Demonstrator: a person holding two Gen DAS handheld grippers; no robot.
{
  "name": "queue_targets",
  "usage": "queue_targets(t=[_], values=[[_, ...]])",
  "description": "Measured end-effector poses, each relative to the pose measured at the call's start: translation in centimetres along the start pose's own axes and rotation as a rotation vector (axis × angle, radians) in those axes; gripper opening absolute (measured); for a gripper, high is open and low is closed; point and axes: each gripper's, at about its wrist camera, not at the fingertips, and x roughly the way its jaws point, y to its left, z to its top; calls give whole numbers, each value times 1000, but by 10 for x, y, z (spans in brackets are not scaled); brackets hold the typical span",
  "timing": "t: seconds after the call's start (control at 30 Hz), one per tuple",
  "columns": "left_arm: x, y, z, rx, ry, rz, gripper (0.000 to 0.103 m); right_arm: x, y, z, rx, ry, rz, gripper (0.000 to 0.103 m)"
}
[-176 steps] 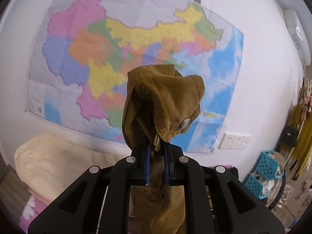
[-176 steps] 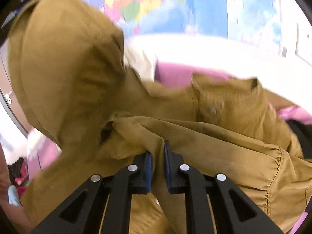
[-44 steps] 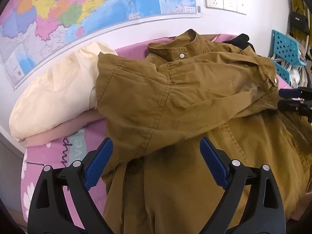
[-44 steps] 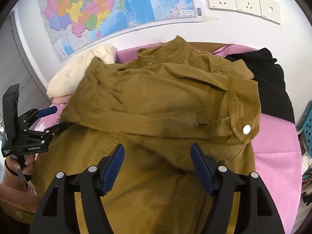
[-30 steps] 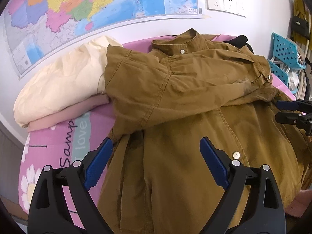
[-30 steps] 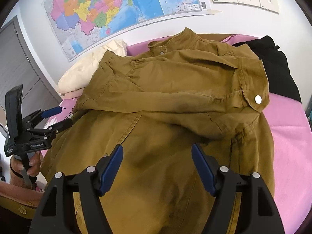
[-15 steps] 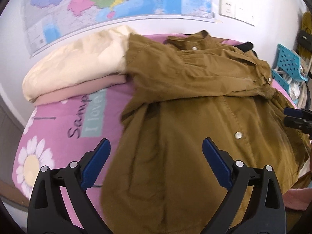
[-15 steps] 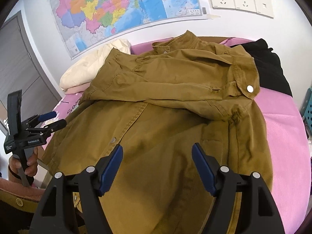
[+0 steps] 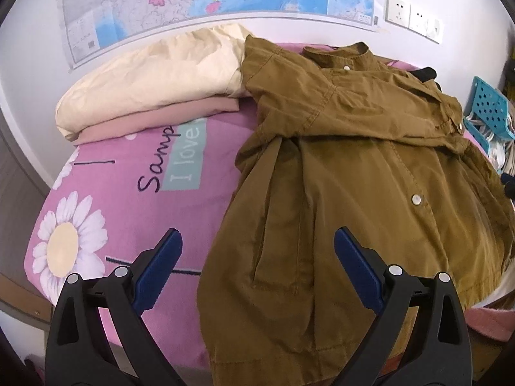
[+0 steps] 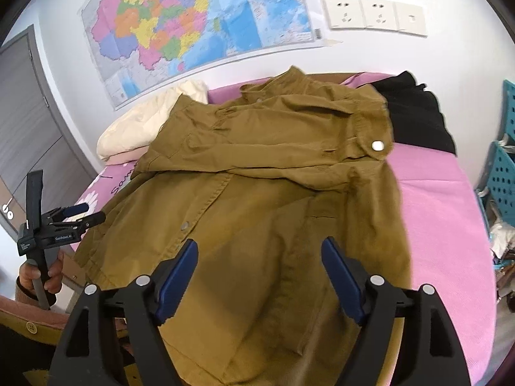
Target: Fold large clothes
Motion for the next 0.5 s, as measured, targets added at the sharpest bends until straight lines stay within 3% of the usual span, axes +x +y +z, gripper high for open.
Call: queue_targets(t=[0.27,0.37,0.5], values=[[8,42,-16,-88,54,-44,95,-29,-53,-15,133,-30,-90,87],[11,56,-24,-134,81,-143,95,-29,-76,-27,200,-5,-95,88],[21,58,-34,-158,135,-255,95,-21,-92,-45,274,49,-14,88]])
